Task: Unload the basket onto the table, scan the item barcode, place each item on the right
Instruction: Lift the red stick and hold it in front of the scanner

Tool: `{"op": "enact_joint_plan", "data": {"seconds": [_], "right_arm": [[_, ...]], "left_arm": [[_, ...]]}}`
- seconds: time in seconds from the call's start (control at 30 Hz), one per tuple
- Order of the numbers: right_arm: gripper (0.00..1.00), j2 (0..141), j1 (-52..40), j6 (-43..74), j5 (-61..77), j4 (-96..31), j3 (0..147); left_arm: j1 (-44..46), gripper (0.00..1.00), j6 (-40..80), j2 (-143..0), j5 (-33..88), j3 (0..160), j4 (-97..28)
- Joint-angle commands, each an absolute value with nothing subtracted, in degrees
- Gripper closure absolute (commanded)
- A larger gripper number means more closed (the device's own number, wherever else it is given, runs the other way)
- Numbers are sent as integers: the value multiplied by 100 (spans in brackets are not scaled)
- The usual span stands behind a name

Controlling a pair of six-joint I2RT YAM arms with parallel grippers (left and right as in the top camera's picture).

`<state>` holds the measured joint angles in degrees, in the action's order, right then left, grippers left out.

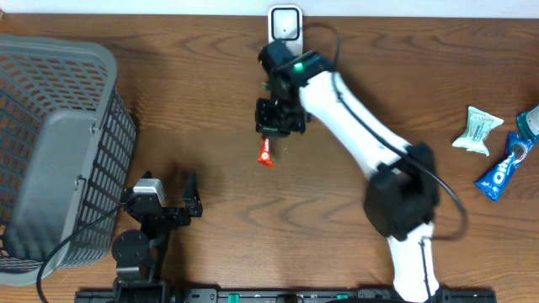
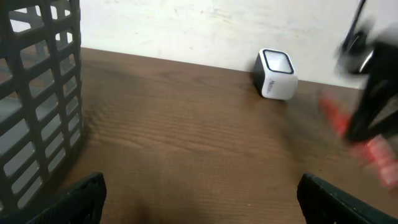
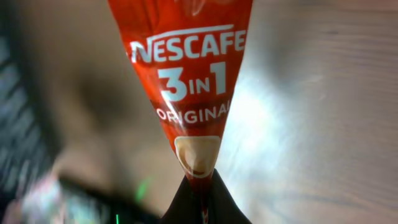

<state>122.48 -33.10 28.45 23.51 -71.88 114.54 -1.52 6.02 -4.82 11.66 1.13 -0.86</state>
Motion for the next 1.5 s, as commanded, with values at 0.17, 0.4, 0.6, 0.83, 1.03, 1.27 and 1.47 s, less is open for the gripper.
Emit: {"op": "enact_joint_plan", "data": {"seconds": [0.17, 0.4, 0.6, 0.83, 1.03, 1.27, 1.47], "right_arm": [[99, 11430, -3382, -1669, 6742, -7295, 11489], [99, 11450, -3380, -4910, 8949, -7699, 11190], [99, 11450, -3559, -7465, 8949, -7822, 10744], [99, 11450, -3607, -8123, 8952, -7850, 10678], [99, 11450, -3605, -8130, 8947, -8108, 10678], [99, 11450, -3603, -7992, 8372, -7865, 10678], [99, 11450, -3570, -2792, 6659, -5771, 10678]], "left_arm": [[-187, 2, 631, -480, 1240, 23, -281], [-187, 2, 628, -480, 1240, 23, -281], [-187, 2, 628, -480, 1240, 23, -281], [-187, 2, 628, -480, 1240, 23, -281], [-187, 2, 628, -480, 1243, 23, -281], [-187, 2, 628, -480, 1240, 23, -281], [-187, 2, 628, -480, 1240, 23, -281]]}}
